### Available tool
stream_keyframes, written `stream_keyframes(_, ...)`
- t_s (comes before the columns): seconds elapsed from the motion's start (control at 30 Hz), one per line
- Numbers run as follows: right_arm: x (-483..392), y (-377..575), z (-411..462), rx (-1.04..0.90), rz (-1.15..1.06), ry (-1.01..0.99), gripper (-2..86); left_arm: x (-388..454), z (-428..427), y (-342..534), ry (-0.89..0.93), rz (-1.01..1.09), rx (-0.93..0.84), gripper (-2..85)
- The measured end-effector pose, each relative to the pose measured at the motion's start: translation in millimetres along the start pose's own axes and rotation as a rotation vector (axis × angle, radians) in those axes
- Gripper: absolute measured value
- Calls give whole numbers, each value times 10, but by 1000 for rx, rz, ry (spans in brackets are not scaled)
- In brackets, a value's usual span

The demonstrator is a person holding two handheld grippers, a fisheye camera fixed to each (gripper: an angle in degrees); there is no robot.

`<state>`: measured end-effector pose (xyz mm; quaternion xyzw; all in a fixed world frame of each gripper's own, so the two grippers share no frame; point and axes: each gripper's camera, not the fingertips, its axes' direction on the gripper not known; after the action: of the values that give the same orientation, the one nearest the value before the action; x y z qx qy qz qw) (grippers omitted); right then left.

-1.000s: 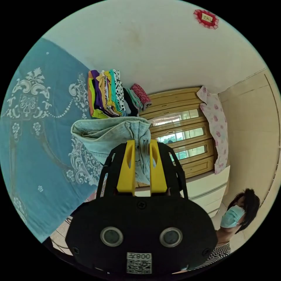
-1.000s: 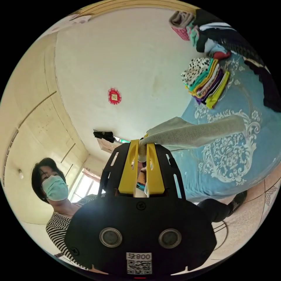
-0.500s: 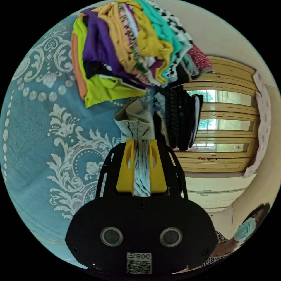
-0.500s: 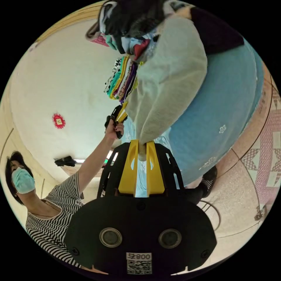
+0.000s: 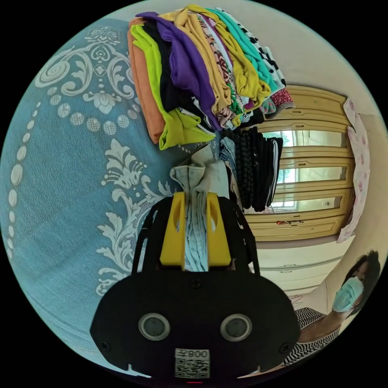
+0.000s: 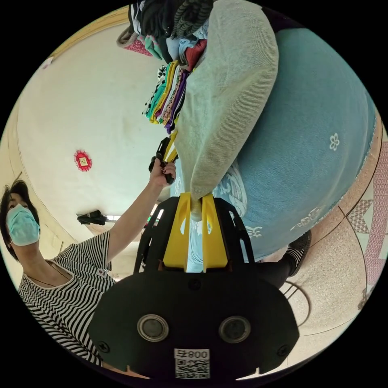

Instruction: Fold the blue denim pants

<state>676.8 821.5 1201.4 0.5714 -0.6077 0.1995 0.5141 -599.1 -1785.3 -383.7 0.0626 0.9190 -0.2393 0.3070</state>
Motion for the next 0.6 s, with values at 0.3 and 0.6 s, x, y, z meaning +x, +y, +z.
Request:
stream_keyframes(0.3, -326, 177, -400, 105, 13, 54, 10, 198, -48, 86, -136, 56, 162, 59)
stream_keyframes(0.6, -1579, -754, -651, 304, -322, 652, 0, 812, 967, 71, -321, 316, -76, 9)
